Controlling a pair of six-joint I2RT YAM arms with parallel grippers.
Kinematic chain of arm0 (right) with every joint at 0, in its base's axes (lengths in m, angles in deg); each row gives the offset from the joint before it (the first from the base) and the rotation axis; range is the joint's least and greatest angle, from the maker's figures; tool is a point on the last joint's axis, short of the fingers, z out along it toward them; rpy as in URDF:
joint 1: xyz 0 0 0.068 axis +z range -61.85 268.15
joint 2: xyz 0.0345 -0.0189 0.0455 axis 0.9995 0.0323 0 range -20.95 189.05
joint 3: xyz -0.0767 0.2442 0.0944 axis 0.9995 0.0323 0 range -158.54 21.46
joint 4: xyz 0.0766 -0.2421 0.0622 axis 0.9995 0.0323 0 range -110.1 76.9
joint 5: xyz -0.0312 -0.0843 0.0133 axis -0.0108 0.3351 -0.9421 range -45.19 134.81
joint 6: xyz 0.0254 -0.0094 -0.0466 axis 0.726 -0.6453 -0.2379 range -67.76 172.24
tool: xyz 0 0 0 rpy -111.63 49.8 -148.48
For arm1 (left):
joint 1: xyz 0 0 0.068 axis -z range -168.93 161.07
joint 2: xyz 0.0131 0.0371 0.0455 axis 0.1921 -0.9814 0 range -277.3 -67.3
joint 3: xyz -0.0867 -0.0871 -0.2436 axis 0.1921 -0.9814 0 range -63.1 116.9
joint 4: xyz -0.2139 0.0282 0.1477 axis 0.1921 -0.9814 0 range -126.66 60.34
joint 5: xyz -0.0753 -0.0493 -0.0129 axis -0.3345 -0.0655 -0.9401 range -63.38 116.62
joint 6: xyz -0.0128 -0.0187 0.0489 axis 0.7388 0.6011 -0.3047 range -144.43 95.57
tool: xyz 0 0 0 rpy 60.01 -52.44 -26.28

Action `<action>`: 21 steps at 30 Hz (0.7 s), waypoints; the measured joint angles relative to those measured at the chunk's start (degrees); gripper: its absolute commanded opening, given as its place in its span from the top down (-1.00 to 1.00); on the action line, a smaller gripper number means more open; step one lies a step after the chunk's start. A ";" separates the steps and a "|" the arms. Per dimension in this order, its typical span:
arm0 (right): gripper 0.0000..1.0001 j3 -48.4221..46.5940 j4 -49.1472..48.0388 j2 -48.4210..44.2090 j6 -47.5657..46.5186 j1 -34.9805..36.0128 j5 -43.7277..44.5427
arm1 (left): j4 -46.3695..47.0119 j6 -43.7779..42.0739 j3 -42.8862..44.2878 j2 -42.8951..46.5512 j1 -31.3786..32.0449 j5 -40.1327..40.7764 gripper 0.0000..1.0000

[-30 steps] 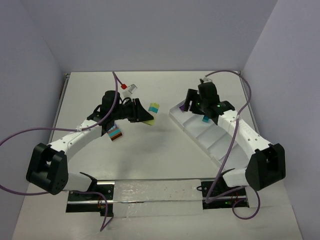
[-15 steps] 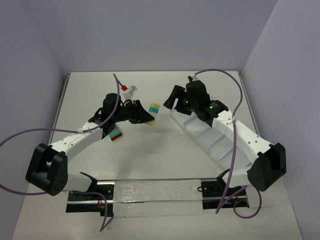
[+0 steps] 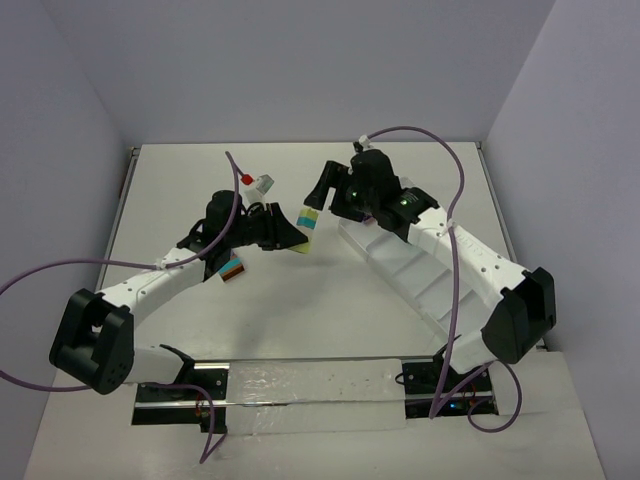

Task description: Sort the legos into containers by color

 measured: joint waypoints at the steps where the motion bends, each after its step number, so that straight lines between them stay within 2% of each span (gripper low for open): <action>1: -0.70 -0.93 0.06 1.00 -0.02 0.26 0.02 | 0.00 0.00 0.00 0.02 0.04 0.00 0.99; 7: -0.64 -3.51 0.41 5.57 -0.11 1.13 -0.50 | 0.00 0.00 0.00 0.61 0.11 0.24 0.99; 10: -0.50 -3.52 1.12 6.54 -0.07 1.30 -0.59 | 0.00 0.00 0.00 0.61 0.11 0.26 1.00; 13: -0.29 -3.52 1.32 6.68 -0.10 1.39 -0.61 | 0.01 0.00 0.00 0.61 0.11 0.26 0.99; 15: -0.08 -3.52 1.23 6.68 -0.05 1.41 -0.65 | 0.02 0.00 0.00 0.61 0.11 0.27 1.00; 17: 0.00 -3.52 1.24 6.68 -0.12 1.44 -0.74 | 0.02 0.00 0.00 0.62 0.11 0.26 0.99; 21: -0.13 -3.52 1.16 6.68 -0.24 1.52 -1.47 | 0.02 0.00 -0.02 0.70 0.19 0.30 1.00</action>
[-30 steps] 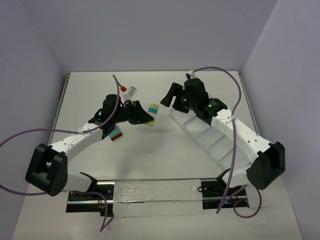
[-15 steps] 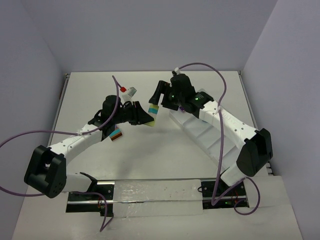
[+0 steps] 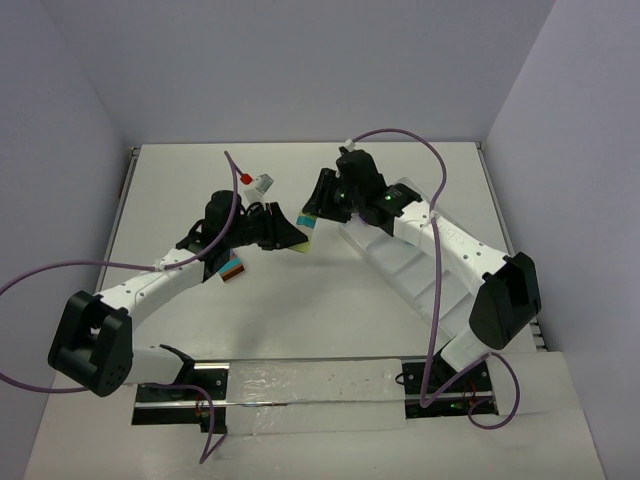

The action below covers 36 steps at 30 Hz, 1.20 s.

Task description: Sort the legos into containers by color

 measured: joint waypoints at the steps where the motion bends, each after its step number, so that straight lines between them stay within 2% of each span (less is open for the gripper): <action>1: -0.14 0.00 -0.02 0.00 0.08 0.02 -0.28 | 0.00 0.00 0.00 0.08 0.02 0.02 1.00; 6: 0.03 0.00 -0.78 0.31 0.00 0.05 -1.76 | 0.00 0.02 -0.09 0.98 0.26 0.38 0.99; 9: 0.33 0.01 -1.42 0.80 0.36 0.15 -2.29 | 0.12 0.06 -0.36 1.65 0.26 0.63 1.00; 13: 0.83 0.07 -1.63 0.85 0.48 0.28 -2.31 | 0.31 0.01 -0.60 1.77 0.42 0.85 0.99; 15: 1.00 0.08 -1.63 0.85 0.54 0.30 -1.97 | 0.31 -0.03 -0.61 1.77 0.51 1.05 0.99; 24: 1.00 0.26 -0.25 0.60 -0.15 -0.35 0.64 | 1.50 -0.39 -0.60 -0.26 1.21 1.65 1.00; 36: 1.00 4.54 -1.57 -4.68 -0.84 -8.85 3.52 | -1.39 -1.30 -0.63 -3.19 1.36 2.69 0.99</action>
